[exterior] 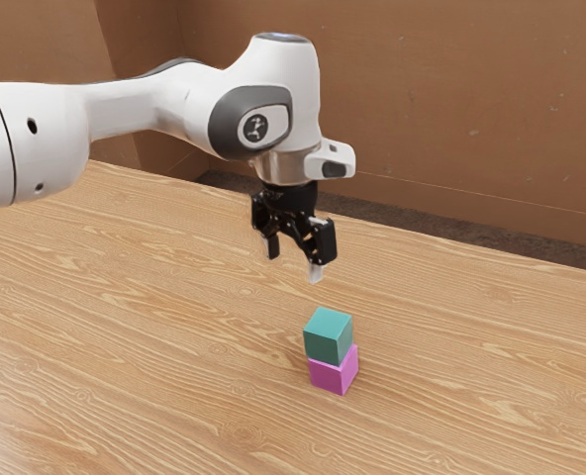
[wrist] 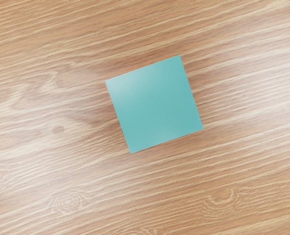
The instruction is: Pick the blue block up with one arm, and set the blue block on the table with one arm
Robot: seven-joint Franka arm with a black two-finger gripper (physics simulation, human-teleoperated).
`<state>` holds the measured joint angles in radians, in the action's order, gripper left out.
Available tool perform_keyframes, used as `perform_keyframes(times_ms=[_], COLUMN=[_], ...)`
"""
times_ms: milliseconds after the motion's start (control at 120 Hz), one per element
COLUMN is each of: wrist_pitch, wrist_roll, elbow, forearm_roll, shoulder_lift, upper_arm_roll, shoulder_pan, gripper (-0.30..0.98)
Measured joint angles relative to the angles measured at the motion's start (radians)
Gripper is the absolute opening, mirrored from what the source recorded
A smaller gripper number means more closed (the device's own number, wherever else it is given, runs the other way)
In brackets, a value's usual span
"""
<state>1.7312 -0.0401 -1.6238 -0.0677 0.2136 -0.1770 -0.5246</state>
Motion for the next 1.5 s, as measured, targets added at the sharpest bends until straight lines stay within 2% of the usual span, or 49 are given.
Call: perform_keyframes(times_ms=[133,308,808,1317,1500], wrist_pitch=[0.051,0.088,0.113,0.145,0.158], wrist_roll=[-0.029,-0.042,-0.063,-0.074,-0.077], elbow=[-0.001,0.071,0.044,0.073,0.073], forearm_roll=[-0.029,-0.040,-0.096,-0.115,-0.116], shoulder_lift=[0.055,0.169,0.237,0.339,0.345], upper_arm_roll=[0.001,0.005,0.011,0.013,0.020], shoulder_pan=[-0.009,0.030,0.021,0.042,0.043], gripper=[0.69,0.69,0.69,0.69,0.53])
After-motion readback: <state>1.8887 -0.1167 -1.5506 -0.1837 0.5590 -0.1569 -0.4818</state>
